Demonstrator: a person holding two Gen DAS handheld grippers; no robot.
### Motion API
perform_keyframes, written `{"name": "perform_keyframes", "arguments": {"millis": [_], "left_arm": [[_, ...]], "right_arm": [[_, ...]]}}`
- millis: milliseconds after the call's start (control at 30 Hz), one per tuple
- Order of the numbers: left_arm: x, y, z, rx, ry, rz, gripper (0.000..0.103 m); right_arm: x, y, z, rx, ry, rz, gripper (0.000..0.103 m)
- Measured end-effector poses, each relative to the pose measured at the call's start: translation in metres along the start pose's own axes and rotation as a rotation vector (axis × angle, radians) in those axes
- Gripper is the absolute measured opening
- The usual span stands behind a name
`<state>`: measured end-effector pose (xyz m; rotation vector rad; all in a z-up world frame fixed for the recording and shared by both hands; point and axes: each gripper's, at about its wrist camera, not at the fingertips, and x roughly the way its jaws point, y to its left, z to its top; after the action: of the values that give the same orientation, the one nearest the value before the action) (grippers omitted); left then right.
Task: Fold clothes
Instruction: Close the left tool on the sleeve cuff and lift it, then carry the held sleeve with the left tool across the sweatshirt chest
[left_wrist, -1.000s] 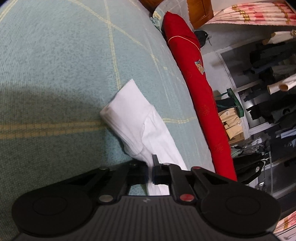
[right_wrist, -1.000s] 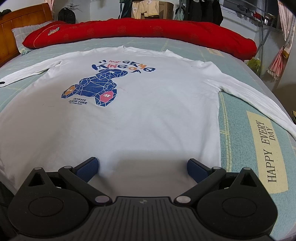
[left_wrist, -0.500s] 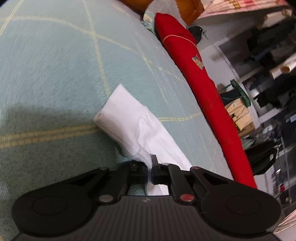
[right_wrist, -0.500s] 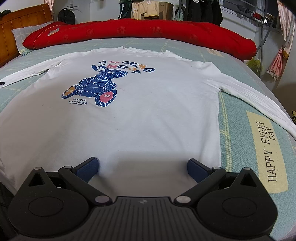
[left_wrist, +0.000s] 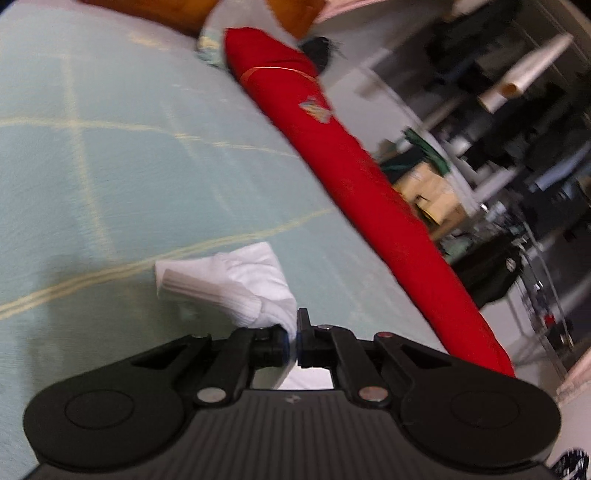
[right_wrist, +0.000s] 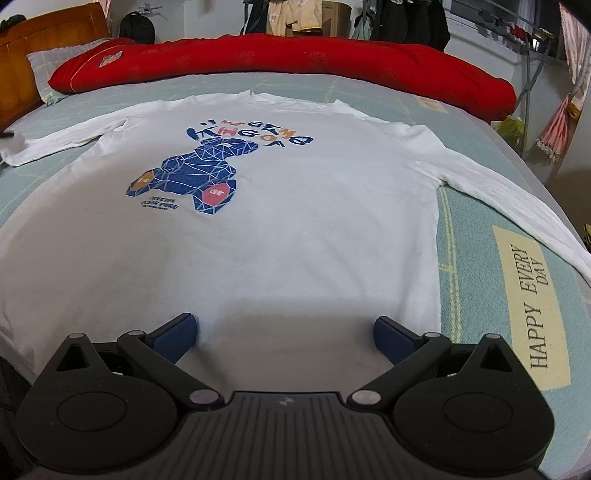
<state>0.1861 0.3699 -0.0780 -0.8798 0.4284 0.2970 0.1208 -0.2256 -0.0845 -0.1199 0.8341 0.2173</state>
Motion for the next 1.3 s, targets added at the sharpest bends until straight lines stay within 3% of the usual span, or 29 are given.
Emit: {"name": "perform_keyframes", "arguments": {"millis": [367, 767, 1300], "left_arm": [[0.001, -0.094, -0.016, 0.171, 0.073, -0.118, 0.003], [0.015, -0.182, -0.05, 0.292, 0.16, -0.199, 0.003], [0.033, -0.281, -0.1, 0.393, 0.245, -0.307, 0.003]], "right_arm": [[-0.026, 0.035, 0.027, -0.114, -0.107, 0.134, 0.103], [-0.039, 0.05, 0.016, -0.141, -0.145, 0.263, 0.103], [-0.044, 0.03, 0.001, -0.098, -0.171, 0.264, 0.103]]}}
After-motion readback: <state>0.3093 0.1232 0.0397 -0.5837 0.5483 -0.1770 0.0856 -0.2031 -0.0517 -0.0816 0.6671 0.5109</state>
